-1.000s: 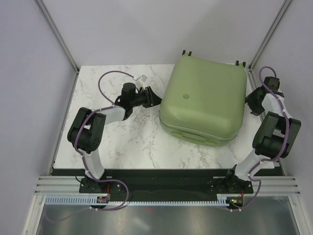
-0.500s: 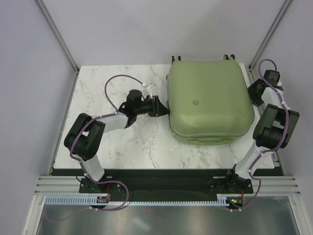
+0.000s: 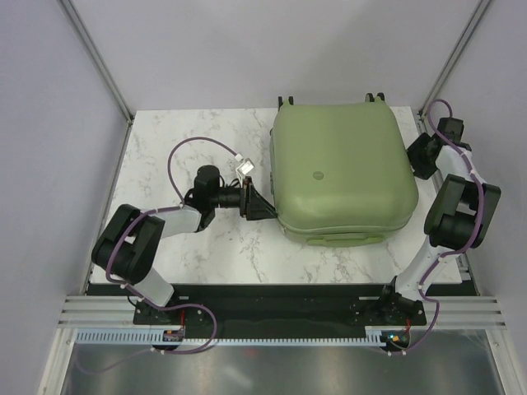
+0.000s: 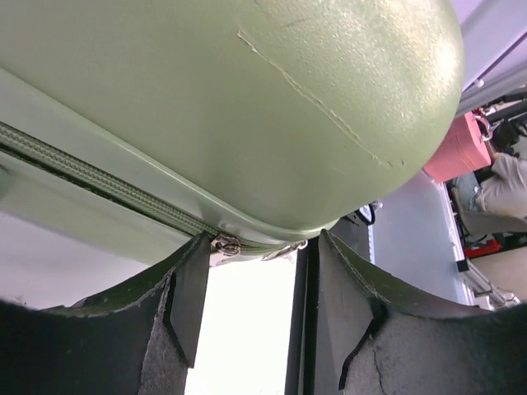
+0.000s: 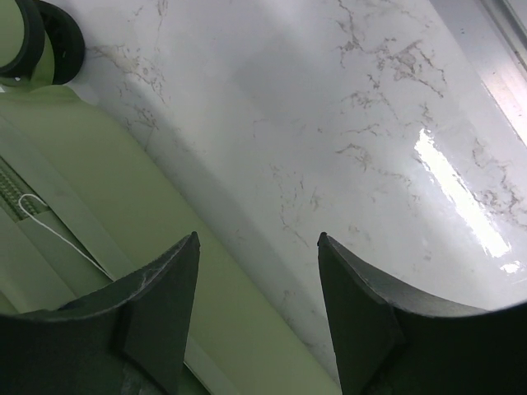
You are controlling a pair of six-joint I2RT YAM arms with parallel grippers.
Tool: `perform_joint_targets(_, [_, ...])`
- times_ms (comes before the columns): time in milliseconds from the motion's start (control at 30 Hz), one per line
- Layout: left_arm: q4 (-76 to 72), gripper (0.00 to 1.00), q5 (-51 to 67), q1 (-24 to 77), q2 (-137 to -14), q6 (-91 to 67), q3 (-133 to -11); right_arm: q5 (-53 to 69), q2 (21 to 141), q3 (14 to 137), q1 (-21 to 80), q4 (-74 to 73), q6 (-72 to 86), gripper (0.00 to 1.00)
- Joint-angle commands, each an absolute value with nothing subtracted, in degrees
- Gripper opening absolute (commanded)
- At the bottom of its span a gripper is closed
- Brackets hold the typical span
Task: Pack the luggage
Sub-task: Zip the luggage at the center of the board.
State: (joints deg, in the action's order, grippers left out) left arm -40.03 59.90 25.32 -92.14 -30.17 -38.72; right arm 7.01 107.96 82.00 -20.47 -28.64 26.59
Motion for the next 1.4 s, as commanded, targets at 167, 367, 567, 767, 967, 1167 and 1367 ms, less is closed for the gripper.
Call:
perform_joint_targets(167, [-45.9,0.63,64.3,25.9,-91.1,-24.6,-36.1,17.5,105.9,83.8,-16.6,-33.8,24.8,0.68])
perform_joint_targets(367, [-43.9,0.62,61.1,25.5,-92.5,-21.5,-36.3,18.5,106.2,85.4,-16.6,-35.2,23.4,0.67])
perform_joint_targets(567, [-43.3,0.59,59.9,25.7,-93.9,-19.8,-36.3,19.4,107.4,87.4,-16.7,-36.6,22.2,0.68])
perform_joint_targets(767, [-43.7,0.55,58.4,25.9,-95.3,-19.7,-36.9,20.3,107.9,87.2,-16.8,-36.0,22.9,0.67])
perform_joint_targets(967, [-44.3,0.36,58.4,27.0,-96.2,-19.9,-38.7,20.2,107.7,87.0,-16.8,-36.0,22.9,0.68])
perform_joint_targets(1167, [-44.6,0.15,57.7,27.9,-94.7,-19.8,-37.7,20.1,107.4,86.4,-16.8,-36.0,23.0,0.67])
perform_joint_targets(1367, [-44.6,0.02,56.6,29.6,-92.0,-20.0,-35.7,18.7,106.8,85.6,-16.7,-35.9,23.5,0.67])
